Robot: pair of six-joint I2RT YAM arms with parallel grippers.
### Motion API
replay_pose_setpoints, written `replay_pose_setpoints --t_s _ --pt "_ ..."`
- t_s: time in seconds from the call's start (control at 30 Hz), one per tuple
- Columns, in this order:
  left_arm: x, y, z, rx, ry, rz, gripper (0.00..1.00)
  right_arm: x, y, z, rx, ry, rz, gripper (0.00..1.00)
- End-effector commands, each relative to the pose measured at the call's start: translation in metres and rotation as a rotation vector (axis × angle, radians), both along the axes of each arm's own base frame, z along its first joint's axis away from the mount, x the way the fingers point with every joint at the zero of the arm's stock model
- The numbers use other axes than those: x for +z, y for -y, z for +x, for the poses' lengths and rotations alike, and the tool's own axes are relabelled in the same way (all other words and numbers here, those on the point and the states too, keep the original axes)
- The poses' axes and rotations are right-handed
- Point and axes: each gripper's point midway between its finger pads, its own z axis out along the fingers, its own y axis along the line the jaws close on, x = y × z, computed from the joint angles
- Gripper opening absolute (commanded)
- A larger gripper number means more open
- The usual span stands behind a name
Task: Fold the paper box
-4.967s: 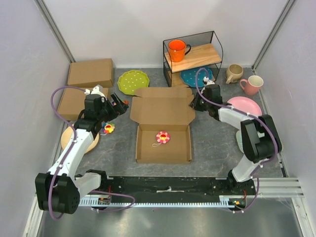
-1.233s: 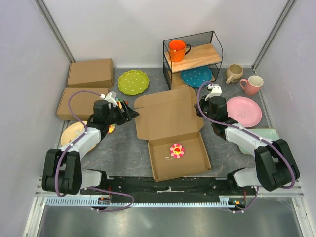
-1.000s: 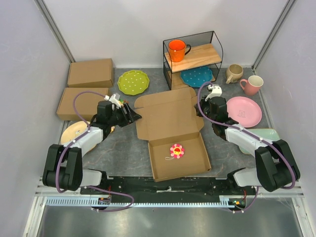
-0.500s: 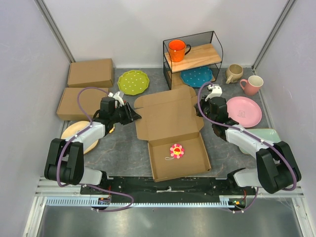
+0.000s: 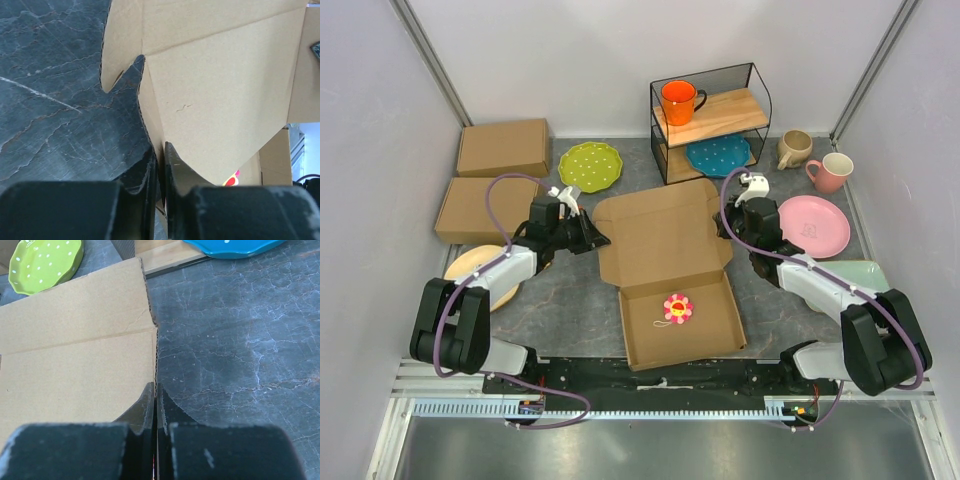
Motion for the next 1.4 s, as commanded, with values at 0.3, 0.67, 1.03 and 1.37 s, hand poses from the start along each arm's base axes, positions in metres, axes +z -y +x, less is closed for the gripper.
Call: replay_pose_setpoints --t_s 0.3,0.67,1.03,1.37 --pt "0.091 0.028 0.027 -0.018 0.503 0.073 0.02 0.050 0.010 -0.007 -0.134 0.167 -0.015 0.00" --pt "0.153 0.013 0.045 0.233 0.966 0.139 0.02 0.063 0.011 -0.005 -0.257 0.320 0.004 0.00" --pt "0.144 0.007 0.013 0.412 1.114 0.051 0.02 0.064 0.011 -0.010 -0.336 0.370 0.024 0.00" --pt "0.147 0.029 -0.001 0.383 1.206 0.175 0.02 0.064 0.008 -0.018 -0.354 0.333 -0.041 0.17"
